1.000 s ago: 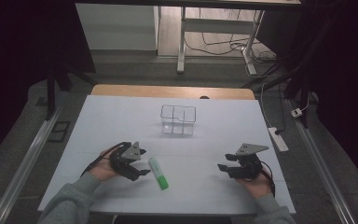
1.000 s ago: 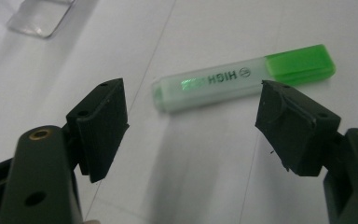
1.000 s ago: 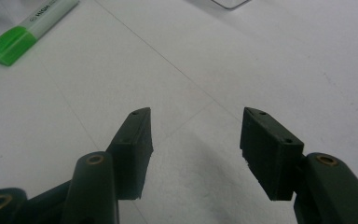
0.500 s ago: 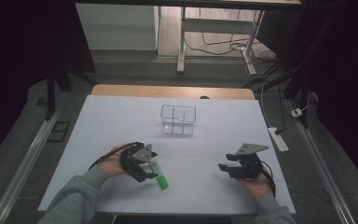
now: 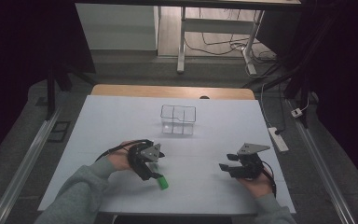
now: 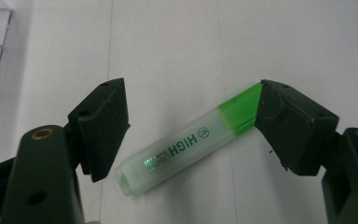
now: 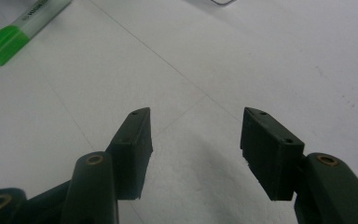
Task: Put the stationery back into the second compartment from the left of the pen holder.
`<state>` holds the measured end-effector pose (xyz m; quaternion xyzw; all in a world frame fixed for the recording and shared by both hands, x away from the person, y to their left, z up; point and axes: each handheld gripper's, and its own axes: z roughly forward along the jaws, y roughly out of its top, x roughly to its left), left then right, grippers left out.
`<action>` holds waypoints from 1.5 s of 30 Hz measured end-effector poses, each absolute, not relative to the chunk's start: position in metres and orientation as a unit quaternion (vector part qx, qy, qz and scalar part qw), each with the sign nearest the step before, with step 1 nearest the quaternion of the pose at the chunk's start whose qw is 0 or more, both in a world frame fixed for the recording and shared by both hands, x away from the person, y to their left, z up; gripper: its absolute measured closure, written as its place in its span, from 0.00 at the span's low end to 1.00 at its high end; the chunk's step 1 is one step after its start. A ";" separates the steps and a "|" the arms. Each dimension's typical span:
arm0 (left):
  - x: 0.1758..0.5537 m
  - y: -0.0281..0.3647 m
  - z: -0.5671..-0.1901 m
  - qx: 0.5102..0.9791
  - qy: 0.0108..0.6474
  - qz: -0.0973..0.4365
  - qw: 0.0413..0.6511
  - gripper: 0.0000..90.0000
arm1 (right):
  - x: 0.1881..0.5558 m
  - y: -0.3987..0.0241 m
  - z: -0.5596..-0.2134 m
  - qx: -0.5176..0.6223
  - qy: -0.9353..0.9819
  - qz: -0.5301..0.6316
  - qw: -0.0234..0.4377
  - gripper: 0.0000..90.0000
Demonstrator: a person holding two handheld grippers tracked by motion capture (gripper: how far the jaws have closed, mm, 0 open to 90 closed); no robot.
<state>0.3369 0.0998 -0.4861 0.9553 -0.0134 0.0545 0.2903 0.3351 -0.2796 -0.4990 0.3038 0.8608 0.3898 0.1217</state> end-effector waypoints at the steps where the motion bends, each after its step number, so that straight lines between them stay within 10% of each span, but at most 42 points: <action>1: 0.338 0.099 -0.486 0.956 -0.017 0.053 0.289 0.28 | 0.335 -0.279 -0.499 0.303 0.861 0.389 0.122 0.48; 45: 0.347 0.070 -0.512 0.966 -0.172 -0.026 0.190 0.43 | 0.337 -0.276 -0.502 0.302 0.866 0.382 0.112 0.47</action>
